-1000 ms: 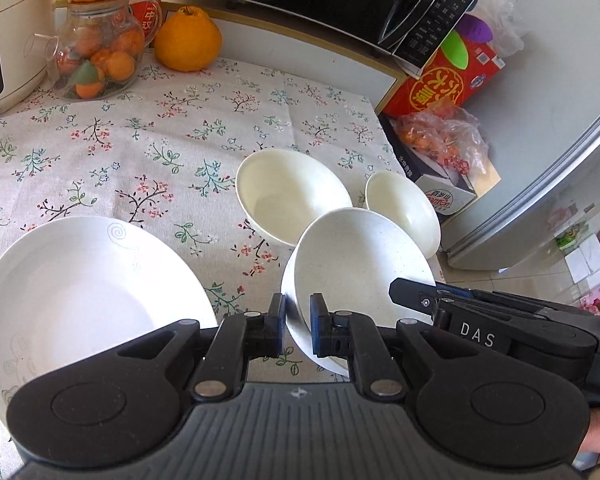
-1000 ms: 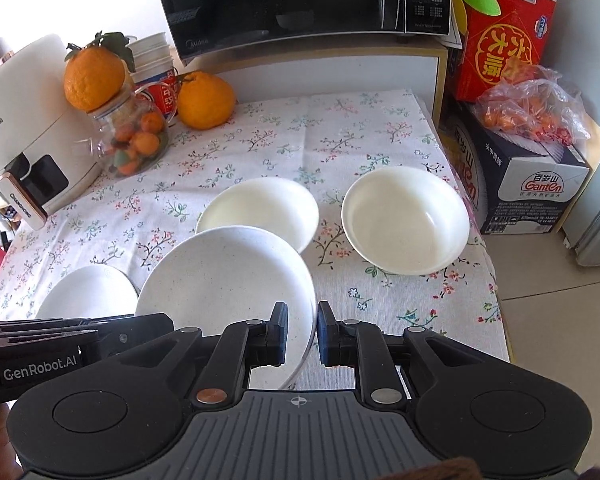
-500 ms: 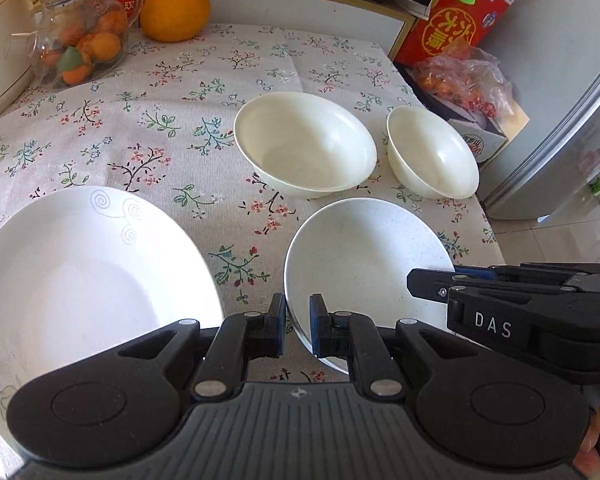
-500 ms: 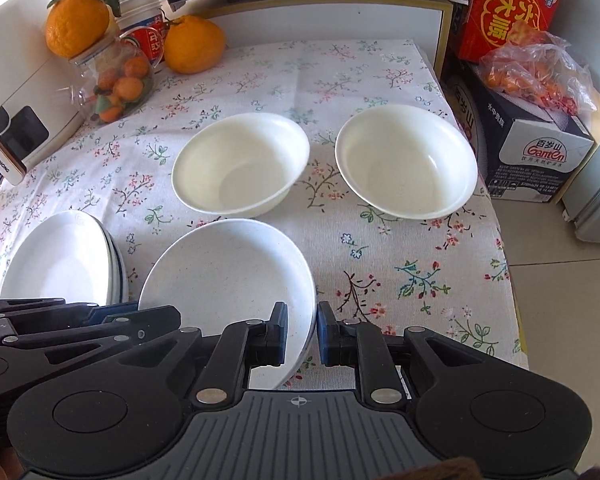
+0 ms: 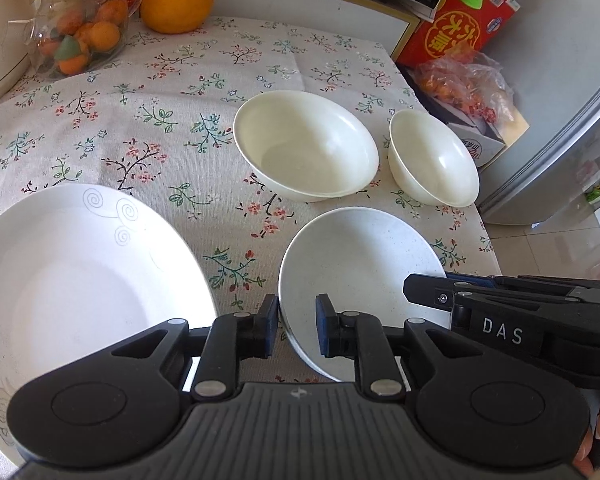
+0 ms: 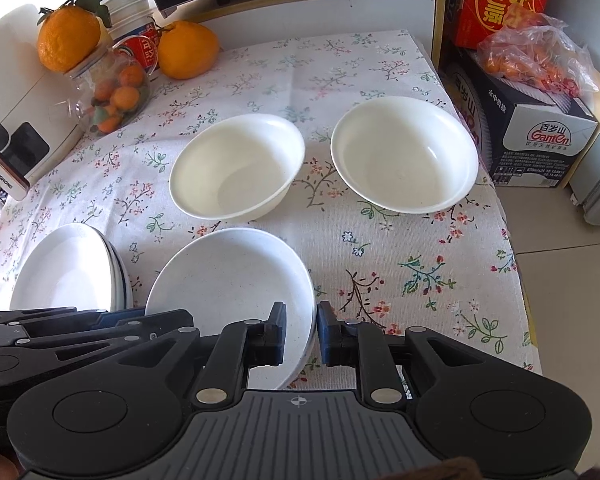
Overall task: Organize plates and bowls
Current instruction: 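Carry the second white plate with both grippers and lower it beside the plate stack, then open both grippers and release the second white plate, then move both grippers to the larger white bowl on the tablecloth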
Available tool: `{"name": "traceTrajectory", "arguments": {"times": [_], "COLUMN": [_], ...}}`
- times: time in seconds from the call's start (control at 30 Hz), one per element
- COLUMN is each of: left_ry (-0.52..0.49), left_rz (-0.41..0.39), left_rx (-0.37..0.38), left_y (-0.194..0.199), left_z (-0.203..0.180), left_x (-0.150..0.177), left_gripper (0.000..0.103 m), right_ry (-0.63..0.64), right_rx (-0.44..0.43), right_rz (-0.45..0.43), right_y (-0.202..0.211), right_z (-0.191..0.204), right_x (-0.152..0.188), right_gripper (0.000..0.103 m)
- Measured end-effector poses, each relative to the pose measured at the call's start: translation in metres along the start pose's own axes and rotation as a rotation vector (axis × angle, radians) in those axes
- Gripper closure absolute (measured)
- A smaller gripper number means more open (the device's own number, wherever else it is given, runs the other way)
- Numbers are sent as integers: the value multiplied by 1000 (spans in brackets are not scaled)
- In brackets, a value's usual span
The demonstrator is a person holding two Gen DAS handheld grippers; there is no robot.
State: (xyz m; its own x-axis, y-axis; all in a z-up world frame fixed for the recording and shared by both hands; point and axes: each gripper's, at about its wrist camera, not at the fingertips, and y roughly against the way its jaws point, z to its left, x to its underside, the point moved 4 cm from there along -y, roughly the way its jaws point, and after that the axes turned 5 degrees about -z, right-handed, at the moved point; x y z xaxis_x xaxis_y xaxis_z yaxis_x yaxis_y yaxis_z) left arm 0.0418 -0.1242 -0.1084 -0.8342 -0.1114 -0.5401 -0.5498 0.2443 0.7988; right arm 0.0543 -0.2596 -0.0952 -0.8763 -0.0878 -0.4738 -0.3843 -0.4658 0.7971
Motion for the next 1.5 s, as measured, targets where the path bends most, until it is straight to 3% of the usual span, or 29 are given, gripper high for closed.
{"name": "traceTrajectory", "arguments": {"times": [0.4, 0.57, 0.73, 1.13, 1.3, 1.5], "left_ry": [74, 106, 124, 117, 98, 115], "left_rz": [-19, -37, -78, -107, -111, -106], "left_rx": [30, 48, 23, 8, -20, -59], "left_y": [8, 14, 16, 15, 11, 1], "left_z": [8, 12, 19, 30, 35, 49], "left_x": [-13, -23, -40, -63, -70, -79], "left_gripper": [73, 71, 61, 44, 35, 31], "right_ry": [-92, -146, -198, -271, -269, -277], "right_rx": [1, 4, 10, 6, 29, 35], "right_rz": [-76, -134, -152, -178, -185, -193], "right_y": [8, 15, 13, 11, 10, 7], "right_z": [-12, -18, -23, -30, -31, -30], "right_x": [-20, -30, -36, -46, -50, -53], "right_gripper": [74, 55, 38, 32, 21, 11]}}
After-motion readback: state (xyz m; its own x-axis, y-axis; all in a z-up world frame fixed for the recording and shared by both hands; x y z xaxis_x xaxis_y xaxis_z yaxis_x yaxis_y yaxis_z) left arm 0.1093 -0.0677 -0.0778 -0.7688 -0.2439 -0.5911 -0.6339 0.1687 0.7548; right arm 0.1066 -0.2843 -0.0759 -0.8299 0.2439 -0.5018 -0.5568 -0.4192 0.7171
